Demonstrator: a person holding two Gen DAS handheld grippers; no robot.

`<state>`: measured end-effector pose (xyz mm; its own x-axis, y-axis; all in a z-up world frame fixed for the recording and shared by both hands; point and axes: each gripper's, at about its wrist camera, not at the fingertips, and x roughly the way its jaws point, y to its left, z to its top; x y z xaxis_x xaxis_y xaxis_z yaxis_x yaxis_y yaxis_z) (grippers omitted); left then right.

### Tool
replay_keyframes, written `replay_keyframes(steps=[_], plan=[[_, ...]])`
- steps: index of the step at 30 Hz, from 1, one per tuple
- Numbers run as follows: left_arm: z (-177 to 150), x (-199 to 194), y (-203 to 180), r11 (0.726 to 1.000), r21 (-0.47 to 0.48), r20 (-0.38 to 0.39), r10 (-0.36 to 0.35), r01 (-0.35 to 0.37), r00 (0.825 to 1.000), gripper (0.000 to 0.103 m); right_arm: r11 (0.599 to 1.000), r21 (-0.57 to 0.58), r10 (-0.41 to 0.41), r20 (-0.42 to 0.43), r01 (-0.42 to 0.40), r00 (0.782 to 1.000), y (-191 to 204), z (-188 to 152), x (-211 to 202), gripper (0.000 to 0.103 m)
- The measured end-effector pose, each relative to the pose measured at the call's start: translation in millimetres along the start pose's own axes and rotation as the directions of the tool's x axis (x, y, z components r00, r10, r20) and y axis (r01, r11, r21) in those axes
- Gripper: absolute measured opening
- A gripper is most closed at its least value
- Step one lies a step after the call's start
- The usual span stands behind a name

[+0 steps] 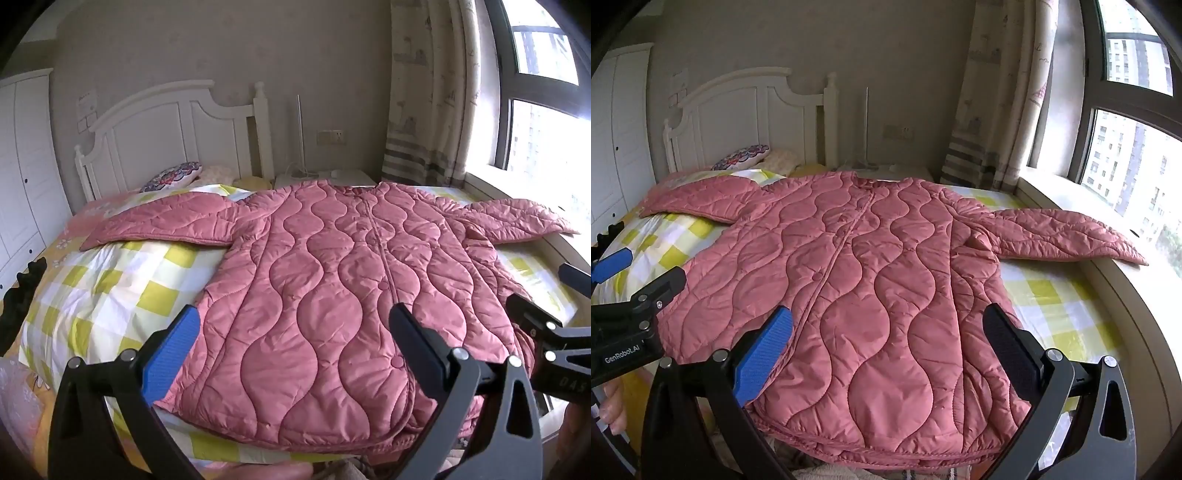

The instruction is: Fold large clothes

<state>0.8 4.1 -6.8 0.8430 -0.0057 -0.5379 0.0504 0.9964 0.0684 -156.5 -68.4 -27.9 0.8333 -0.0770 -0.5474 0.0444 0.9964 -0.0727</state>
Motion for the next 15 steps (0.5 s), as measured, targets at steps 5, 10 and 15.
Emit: replay_keyframes(steps=[5,10,15], plan=[[-4.0,0.2,1.4,1.000,-0.001,0.001,0.001,-0.001,1.000,0.101,1.000,0.000,0.003,-0.004,-0.003,1.000,-0.6,-0.4,1.8,0.099],[-3.6,2.1,-0.7,1.000,0.003,-0.003,0.003,-0.003,1.000,0.101,1.000,0.001,0.004,-0.005,-0.004,1.000,-0.1,-1.5,2.6,0.099],[-4.4,3.1,-0.9,1.000,0.005,-0.004,0.003,-0.003,1.000,0.101,1.000,0.001,0.005,-0.008,-0.005,1.000,0.3,-1.7,2.8,0.099]])
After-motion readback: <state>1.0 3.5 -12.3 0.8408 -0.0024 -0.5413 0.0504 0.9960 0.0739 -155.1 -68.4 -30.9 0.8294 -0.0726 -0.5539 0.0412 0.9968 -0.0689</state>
